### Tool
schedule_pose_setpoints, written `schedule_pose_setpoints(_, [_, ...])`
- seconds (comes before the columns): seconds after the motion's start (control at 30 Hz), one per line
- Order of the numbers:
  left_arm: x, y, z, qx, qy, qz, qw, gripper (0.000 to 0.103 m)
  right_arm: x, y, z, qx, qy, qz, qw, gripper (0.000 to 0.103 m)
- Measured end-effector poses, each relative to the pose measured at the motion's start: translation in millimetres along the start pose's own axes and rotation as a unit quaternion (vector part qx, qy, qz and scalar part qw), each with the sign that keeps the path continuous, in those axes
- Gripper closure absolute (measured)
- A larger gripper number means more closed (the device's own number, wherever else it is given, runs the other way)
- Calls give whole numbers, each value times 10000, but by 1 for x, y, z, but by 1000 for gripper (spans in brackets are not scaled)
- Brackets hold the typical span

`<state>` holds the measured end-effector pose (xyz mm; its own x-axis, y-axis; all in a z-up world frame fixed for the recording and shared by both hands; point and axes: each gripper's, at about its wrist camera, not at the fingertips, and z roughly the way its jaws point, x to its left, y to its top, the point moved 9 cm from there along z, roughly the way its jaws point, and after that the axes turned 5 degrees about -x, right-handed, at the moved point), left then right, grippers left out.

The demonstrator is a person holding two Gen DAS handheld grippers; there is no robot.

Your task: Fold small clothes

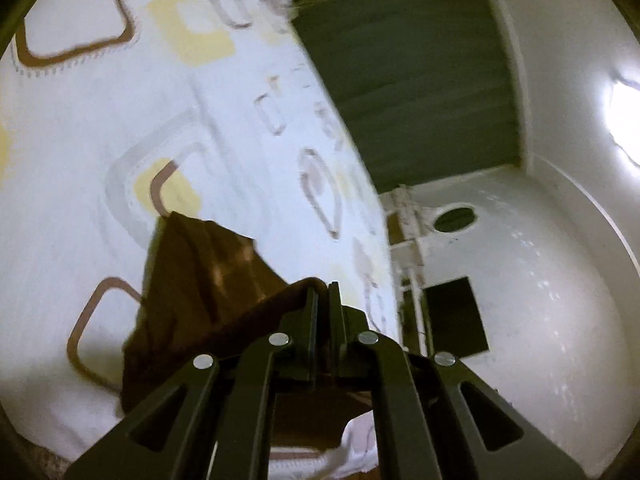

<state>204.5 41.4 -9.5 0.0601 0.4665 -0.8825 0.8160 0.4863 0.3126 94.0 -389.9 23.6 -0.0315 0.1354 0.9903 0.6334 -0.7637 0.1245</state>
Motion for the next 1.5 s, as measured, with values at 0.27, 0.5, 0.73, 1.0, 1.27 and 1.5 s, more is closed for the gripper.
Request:
schedule_pose_setpoints(0.27, [81, 20, 73, 167, 821, -563, 9949, 99, -63, 39, 41, -130, -497, 560, 9971, 99])
schedule_pose_setpoints(0.5, [119, 32, 102, 318, 1224, -704, 9895, 99, -98, 61, 56, -265, -780, 806, 9933, 96])
schedule_pose_setpoints(0.73, [140, 39, 110, 310, 1344, -987, 9855, 99, -125, 78, 65, -493, -915, 1059, 9889, 86])
schedule_pose_setpoints(1.0, [153, 45, 111, 182, 1453, -1118, 9829, 99, -128, 100, 69, -848, -735, 1009, 9885, 71])
schedule_pose_setpoints(1.27, [153, 44, 102, 347, 1564, -798, 9839, 98, -124, 95, 42, -998, -1251, 570, 9855, 63])
schedule_pose_setpoints(1.5, [140, -2, 38, 661, 1411, 181, 9876, 67, -109, 19, -11, -444, -2292, -498, 9711, 56])
